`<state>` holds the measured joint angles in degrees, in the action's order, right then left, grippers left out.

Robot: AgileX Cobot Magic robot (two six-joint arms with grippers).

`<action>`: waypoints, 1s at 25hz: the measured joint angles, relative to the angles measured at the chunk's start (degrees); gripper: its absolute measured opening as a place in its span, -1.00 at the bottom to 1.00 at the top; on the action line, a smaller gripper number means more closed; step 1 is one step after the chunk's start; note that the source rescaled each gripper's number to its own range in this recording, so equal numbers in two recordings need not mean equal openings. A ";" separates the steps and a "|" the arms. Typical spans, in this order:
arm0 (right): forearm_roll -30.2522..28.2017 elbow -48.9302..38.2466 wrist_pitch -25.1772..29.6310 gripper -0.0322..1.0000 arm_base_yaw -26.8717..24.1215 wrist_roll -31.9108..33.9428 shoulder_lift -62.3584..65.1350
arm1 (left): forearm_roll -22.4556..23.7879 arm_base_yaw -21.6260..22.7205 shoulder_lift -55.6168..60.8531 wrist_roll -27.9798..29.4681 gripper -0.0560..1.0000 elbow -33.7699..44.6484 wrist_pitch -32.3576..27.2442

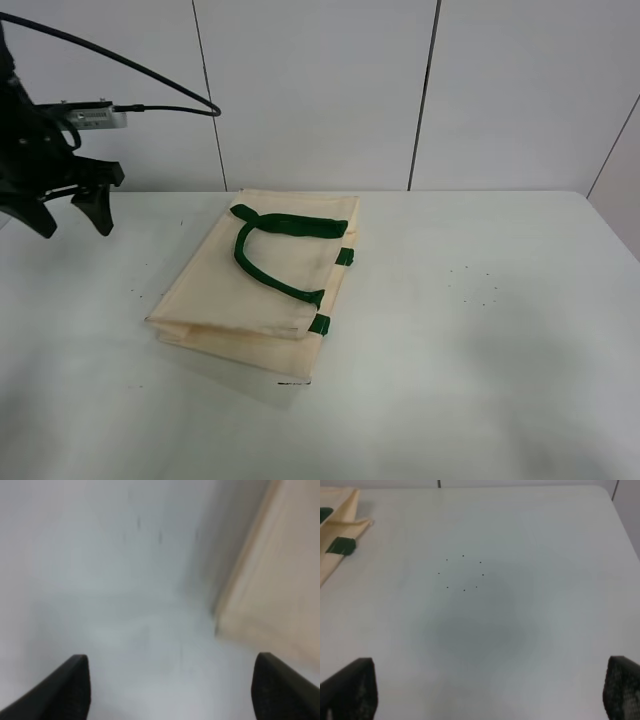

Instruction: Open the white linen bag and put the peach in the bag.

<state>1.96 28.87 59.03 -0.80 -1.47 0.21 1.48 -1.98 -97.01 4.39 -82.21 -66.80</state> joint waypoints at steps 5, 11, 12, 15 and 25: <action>0.00 0.00 0.00 1.00 0.00 0.00 0.00 | 0.04 0.00 15.68 -1.56 1.00 14.72 0.00; 0.00 0.00 0.00 1.00 0.00 0.00 0.00 | 0.04 0.00 35.53 -4.39 1.00 30.69 0.11; 0.00 0.00 0.00 1.00 0.00 0.00 0.00 | 0.04 0.00 39.21 -4.76 1.00 33.37 0.40; 0.00 0.00 0.00 1.00 0.00 0.00 0.00 | 0.04 0.00 49.65 -5.07 1.00 40.63 2.29; 0.00 0.00 0.00 1.00 0.00 0.00 0.00 | -0.63 0.00 81.67 -6.87 1.00 53.33 5.31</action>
<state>1.96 28.87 59.03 -0.80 -1.47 0.21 0.85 -1.98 -15.35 -2.49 -28.88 -61.49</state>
